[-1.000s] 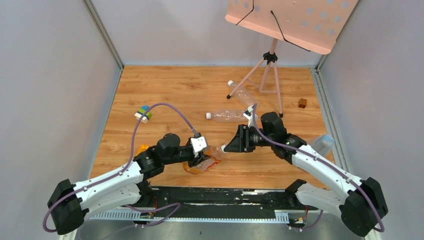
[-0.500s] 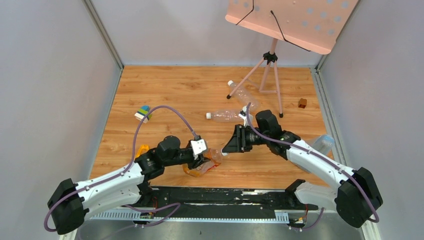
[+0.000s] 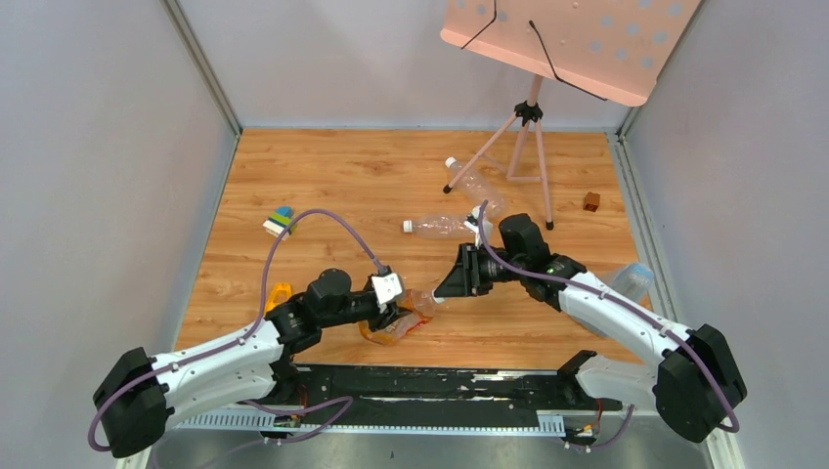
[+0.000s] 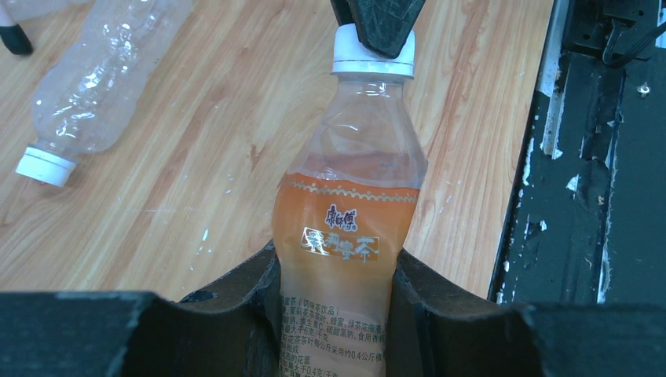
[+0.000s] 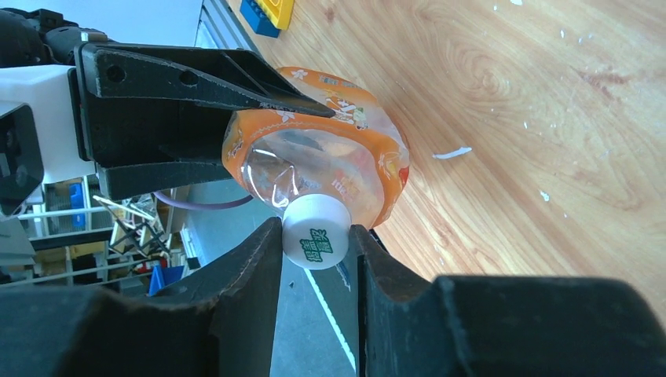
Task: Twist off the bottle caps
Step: Unscrew the bottle cap from the plastic bottle.
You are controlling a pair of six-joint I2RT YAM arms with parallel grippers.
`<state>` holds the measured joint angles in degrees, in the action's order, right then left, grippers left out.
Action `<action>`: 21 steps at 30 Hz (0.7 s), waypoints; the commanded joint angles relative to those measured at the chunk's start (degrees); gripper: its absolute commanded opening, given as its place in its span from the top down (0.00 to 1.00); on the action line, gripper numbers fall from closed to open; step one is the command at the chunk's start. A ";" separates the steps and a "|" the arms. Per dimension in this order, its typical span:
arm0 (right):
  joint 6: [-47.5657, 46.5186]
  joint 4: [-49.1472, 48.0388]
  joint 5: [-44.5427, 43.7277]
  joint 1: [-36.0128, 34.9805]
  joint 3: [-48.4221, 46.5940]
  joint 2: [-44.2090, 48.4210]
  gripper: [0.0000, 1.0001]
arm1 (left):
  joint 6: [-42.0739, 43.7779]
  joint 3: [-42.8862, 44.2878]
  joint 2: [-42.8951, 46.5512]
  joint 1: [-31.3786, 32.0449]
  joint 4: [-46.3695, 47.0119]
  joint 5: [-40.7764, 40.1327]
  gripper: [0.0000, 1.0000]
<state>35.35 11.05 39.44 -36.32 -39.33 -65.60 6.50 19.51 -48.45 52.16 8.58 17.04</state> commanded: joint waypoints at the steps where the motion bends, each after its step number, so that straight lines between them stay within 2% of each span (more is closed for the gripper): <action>1: -6.35 -5.97 3.52 -0.86 -0.31 2.25 1.00 | -1.38 -0.54 2.04 0.40 7.26 -1.26 0.91; 4: -10.47 -8.22 3.48 -1.18 1.10 3.46 1.00 | -1.78 -0.99 2.81 0.40 8.25 -1.52 0.91; 10: -24.66 -13.79 3.18 -4.76 4.95 7.68 1.00 | -1.95 -2.13 4.41 0.40 9.91 -1.46 0.87; 16: -36.57 -15.38 5.81 -6.73 8.04 11.92 1.00 | -1.54 -3.05 5.25 0.40 10.04 -1.35 0.84; 21: -37.11 -17.11 4.75 -7.01 10.00 14.36 1.00 | -1.21 -3.23 4.77 0.35 10.25 -0.93 0.79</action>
<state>4.40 -0.97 39.13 -41.52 -30.50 -53.28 6.52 16.12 -43.70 52.64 13.43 17.10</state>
